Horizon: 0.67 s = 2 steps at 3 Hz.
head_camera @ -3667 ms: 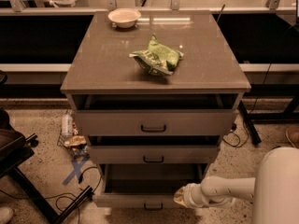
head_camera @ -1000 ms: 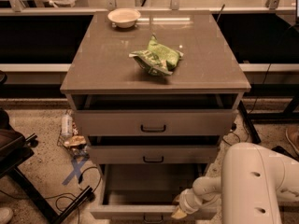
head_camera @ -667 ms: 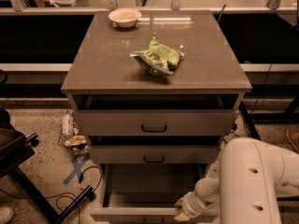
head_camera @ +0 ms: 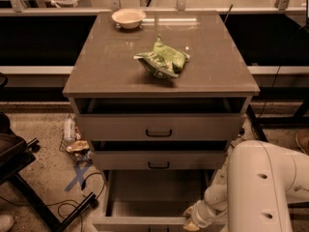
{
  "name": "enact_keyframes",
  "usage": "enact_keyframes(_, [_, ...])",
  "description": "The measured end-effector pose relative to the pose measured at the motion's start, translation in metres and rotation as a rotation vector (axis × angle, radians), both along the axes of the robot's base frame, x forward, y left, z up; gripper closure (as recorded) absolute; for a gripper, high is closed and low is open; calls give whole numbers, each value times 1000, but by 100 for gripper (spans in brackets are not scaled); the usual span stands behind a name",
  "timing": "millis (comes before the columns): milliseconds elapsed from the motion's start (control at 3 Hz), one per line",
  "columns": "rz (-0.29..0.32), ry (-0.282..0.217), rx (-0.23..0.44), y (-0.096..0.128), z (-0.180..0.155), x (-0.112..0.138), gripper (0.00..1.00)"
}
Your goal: Open bottom drawer
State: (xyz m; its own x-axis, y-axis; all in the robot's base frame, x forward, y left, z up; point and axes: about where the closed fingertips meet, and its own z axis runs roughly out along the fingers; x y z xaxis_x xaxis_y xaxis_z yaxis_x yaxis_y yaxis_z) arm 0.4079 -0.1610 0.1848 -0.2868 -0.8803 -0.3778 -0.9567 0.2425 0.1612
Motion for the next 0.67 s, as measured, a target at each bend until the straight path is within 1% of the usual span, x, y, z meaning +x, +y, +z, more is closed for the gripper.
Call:
enact_keyframes(333, [-9, 31, -14, -8, 7, -14, 100])
enact_keyframes(667, [-2, 82, -26, -26, 27, -47, 100])
